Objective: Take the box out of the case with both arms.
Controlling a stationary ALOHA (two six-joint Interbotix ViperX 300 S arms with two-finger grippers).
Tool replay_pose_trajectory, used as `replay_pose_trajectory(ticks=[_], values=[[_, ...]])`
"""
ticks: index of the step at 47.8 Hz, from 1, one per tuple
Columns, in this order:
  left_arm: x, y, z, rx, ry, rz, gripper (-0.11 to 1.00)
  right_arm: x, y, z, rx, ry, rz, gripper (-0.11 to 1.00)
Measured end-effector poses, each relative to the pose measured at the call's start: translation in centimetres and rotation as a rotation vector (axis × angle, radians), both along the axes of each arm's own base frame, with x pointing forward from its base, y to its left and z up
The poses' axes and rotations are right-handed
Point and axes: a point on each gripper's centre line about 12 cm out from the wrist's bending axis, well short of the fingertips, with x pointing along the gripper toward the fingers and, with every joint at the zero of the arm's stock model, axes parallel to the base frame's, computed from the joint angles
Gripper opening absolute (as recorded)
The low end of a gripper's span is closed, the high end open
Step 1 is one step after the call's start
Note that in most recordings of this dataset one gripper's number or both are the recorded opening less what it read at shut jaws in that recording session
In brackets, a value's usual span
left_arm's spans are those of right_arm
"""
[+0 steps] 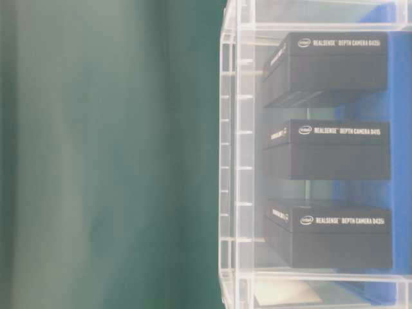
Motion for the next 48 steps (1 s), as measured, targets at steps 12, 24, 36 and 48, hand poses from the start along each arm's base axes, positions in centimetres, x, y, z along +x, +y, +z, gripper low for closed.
replay_pose_trajectory(ticks=[12, 24, 36, 48], values=[[-0.4, 0.5, -0.1, 0.001, 0.029, 0.025, 0.0, 0.0, 0.0, 0.0, 0.002, -0.002, -0.015, -0.01], [-0.4, 3.0, -0.1, 0.05, 0.041, 0.019, 0.0, 0.0, -2.2, -0.2, -0.031, 0.02, -0.028, -0.01], [-1.1, 7.4, 0.1, 0.123, 0.065, 0.021, 0.0, -1.1, -7.4, -0.4, -0.076, 0.074, -0.035, -0.01], [-1.2, 8.6, 0.3, 0.145, 0.064, 0.01, 0.01, -1.6, -9.0, -0.4, -0.089, 0.075, -0.037, -0.01]])
